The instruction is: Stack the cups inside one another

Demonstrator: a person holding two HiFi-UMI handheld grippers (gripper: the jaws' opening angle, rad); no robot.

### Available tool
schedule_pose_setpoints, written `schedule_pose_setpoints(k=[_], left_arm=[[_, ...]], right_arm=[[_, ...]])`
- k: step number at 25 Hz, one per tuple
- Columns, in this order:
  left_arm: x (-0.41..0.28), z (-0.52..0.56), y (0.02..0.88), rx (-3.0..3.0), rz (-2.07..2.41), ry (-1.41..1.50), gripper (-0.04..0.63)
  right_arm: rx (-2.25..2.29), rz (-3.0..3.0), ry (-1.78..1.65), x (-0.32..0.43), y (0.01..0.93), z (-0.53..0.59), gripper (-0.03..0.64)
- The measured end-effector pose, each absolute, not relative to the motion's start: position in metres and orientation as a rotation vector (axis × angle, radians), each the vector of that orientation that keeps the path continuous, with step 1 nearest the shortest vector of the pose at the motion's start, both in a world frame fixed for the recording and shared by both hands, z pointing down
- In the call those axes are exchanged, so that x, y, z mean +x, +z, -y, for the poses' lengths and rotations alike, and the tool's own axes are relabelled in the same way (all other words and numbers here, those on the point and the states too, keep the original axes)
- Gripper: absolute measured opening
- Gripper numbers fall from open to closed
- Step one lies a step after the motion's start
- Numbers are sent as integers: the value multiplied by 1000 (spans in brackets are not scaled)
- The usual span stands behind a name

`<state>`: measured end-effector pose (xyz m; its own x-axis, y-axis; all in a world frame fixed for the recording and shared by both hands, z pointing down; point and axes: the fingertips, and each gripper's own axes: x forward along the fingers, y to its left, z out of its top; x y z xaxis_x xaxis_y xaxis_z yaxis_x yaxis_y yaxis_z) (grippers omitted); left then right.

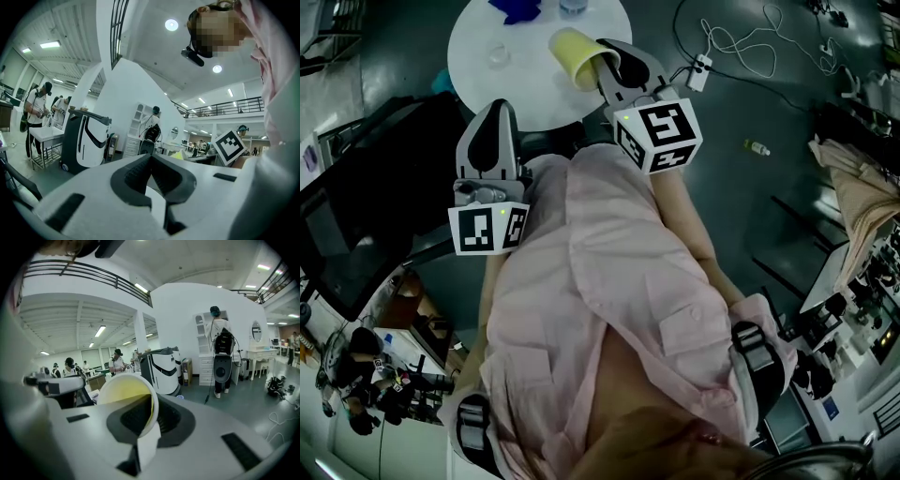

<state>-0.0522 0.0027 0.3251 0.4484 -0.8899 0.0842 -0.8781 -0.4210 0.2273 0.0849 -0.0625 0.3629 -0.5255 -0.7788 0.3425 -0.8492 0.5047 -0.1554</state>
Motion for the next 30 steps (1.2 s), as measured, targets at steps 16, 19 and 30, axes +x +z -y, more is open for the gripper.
schedule_pose_setpoints(k=[16, 19, 30], left_arm=[[-34, -10, 323, 2513, 1512, -74, 16], [-30, -12, 321, 2521, 1504, -83, 16], [-30, -23, 320, 2505, 1549, -119, 15]], right_arm=[[1555, 2577, 432, 139, 326, 7, 40], [1568, 2569, 478, 141, 333, -3, 40], [1532, 2599, 473, 140, 335, -10, 40]])
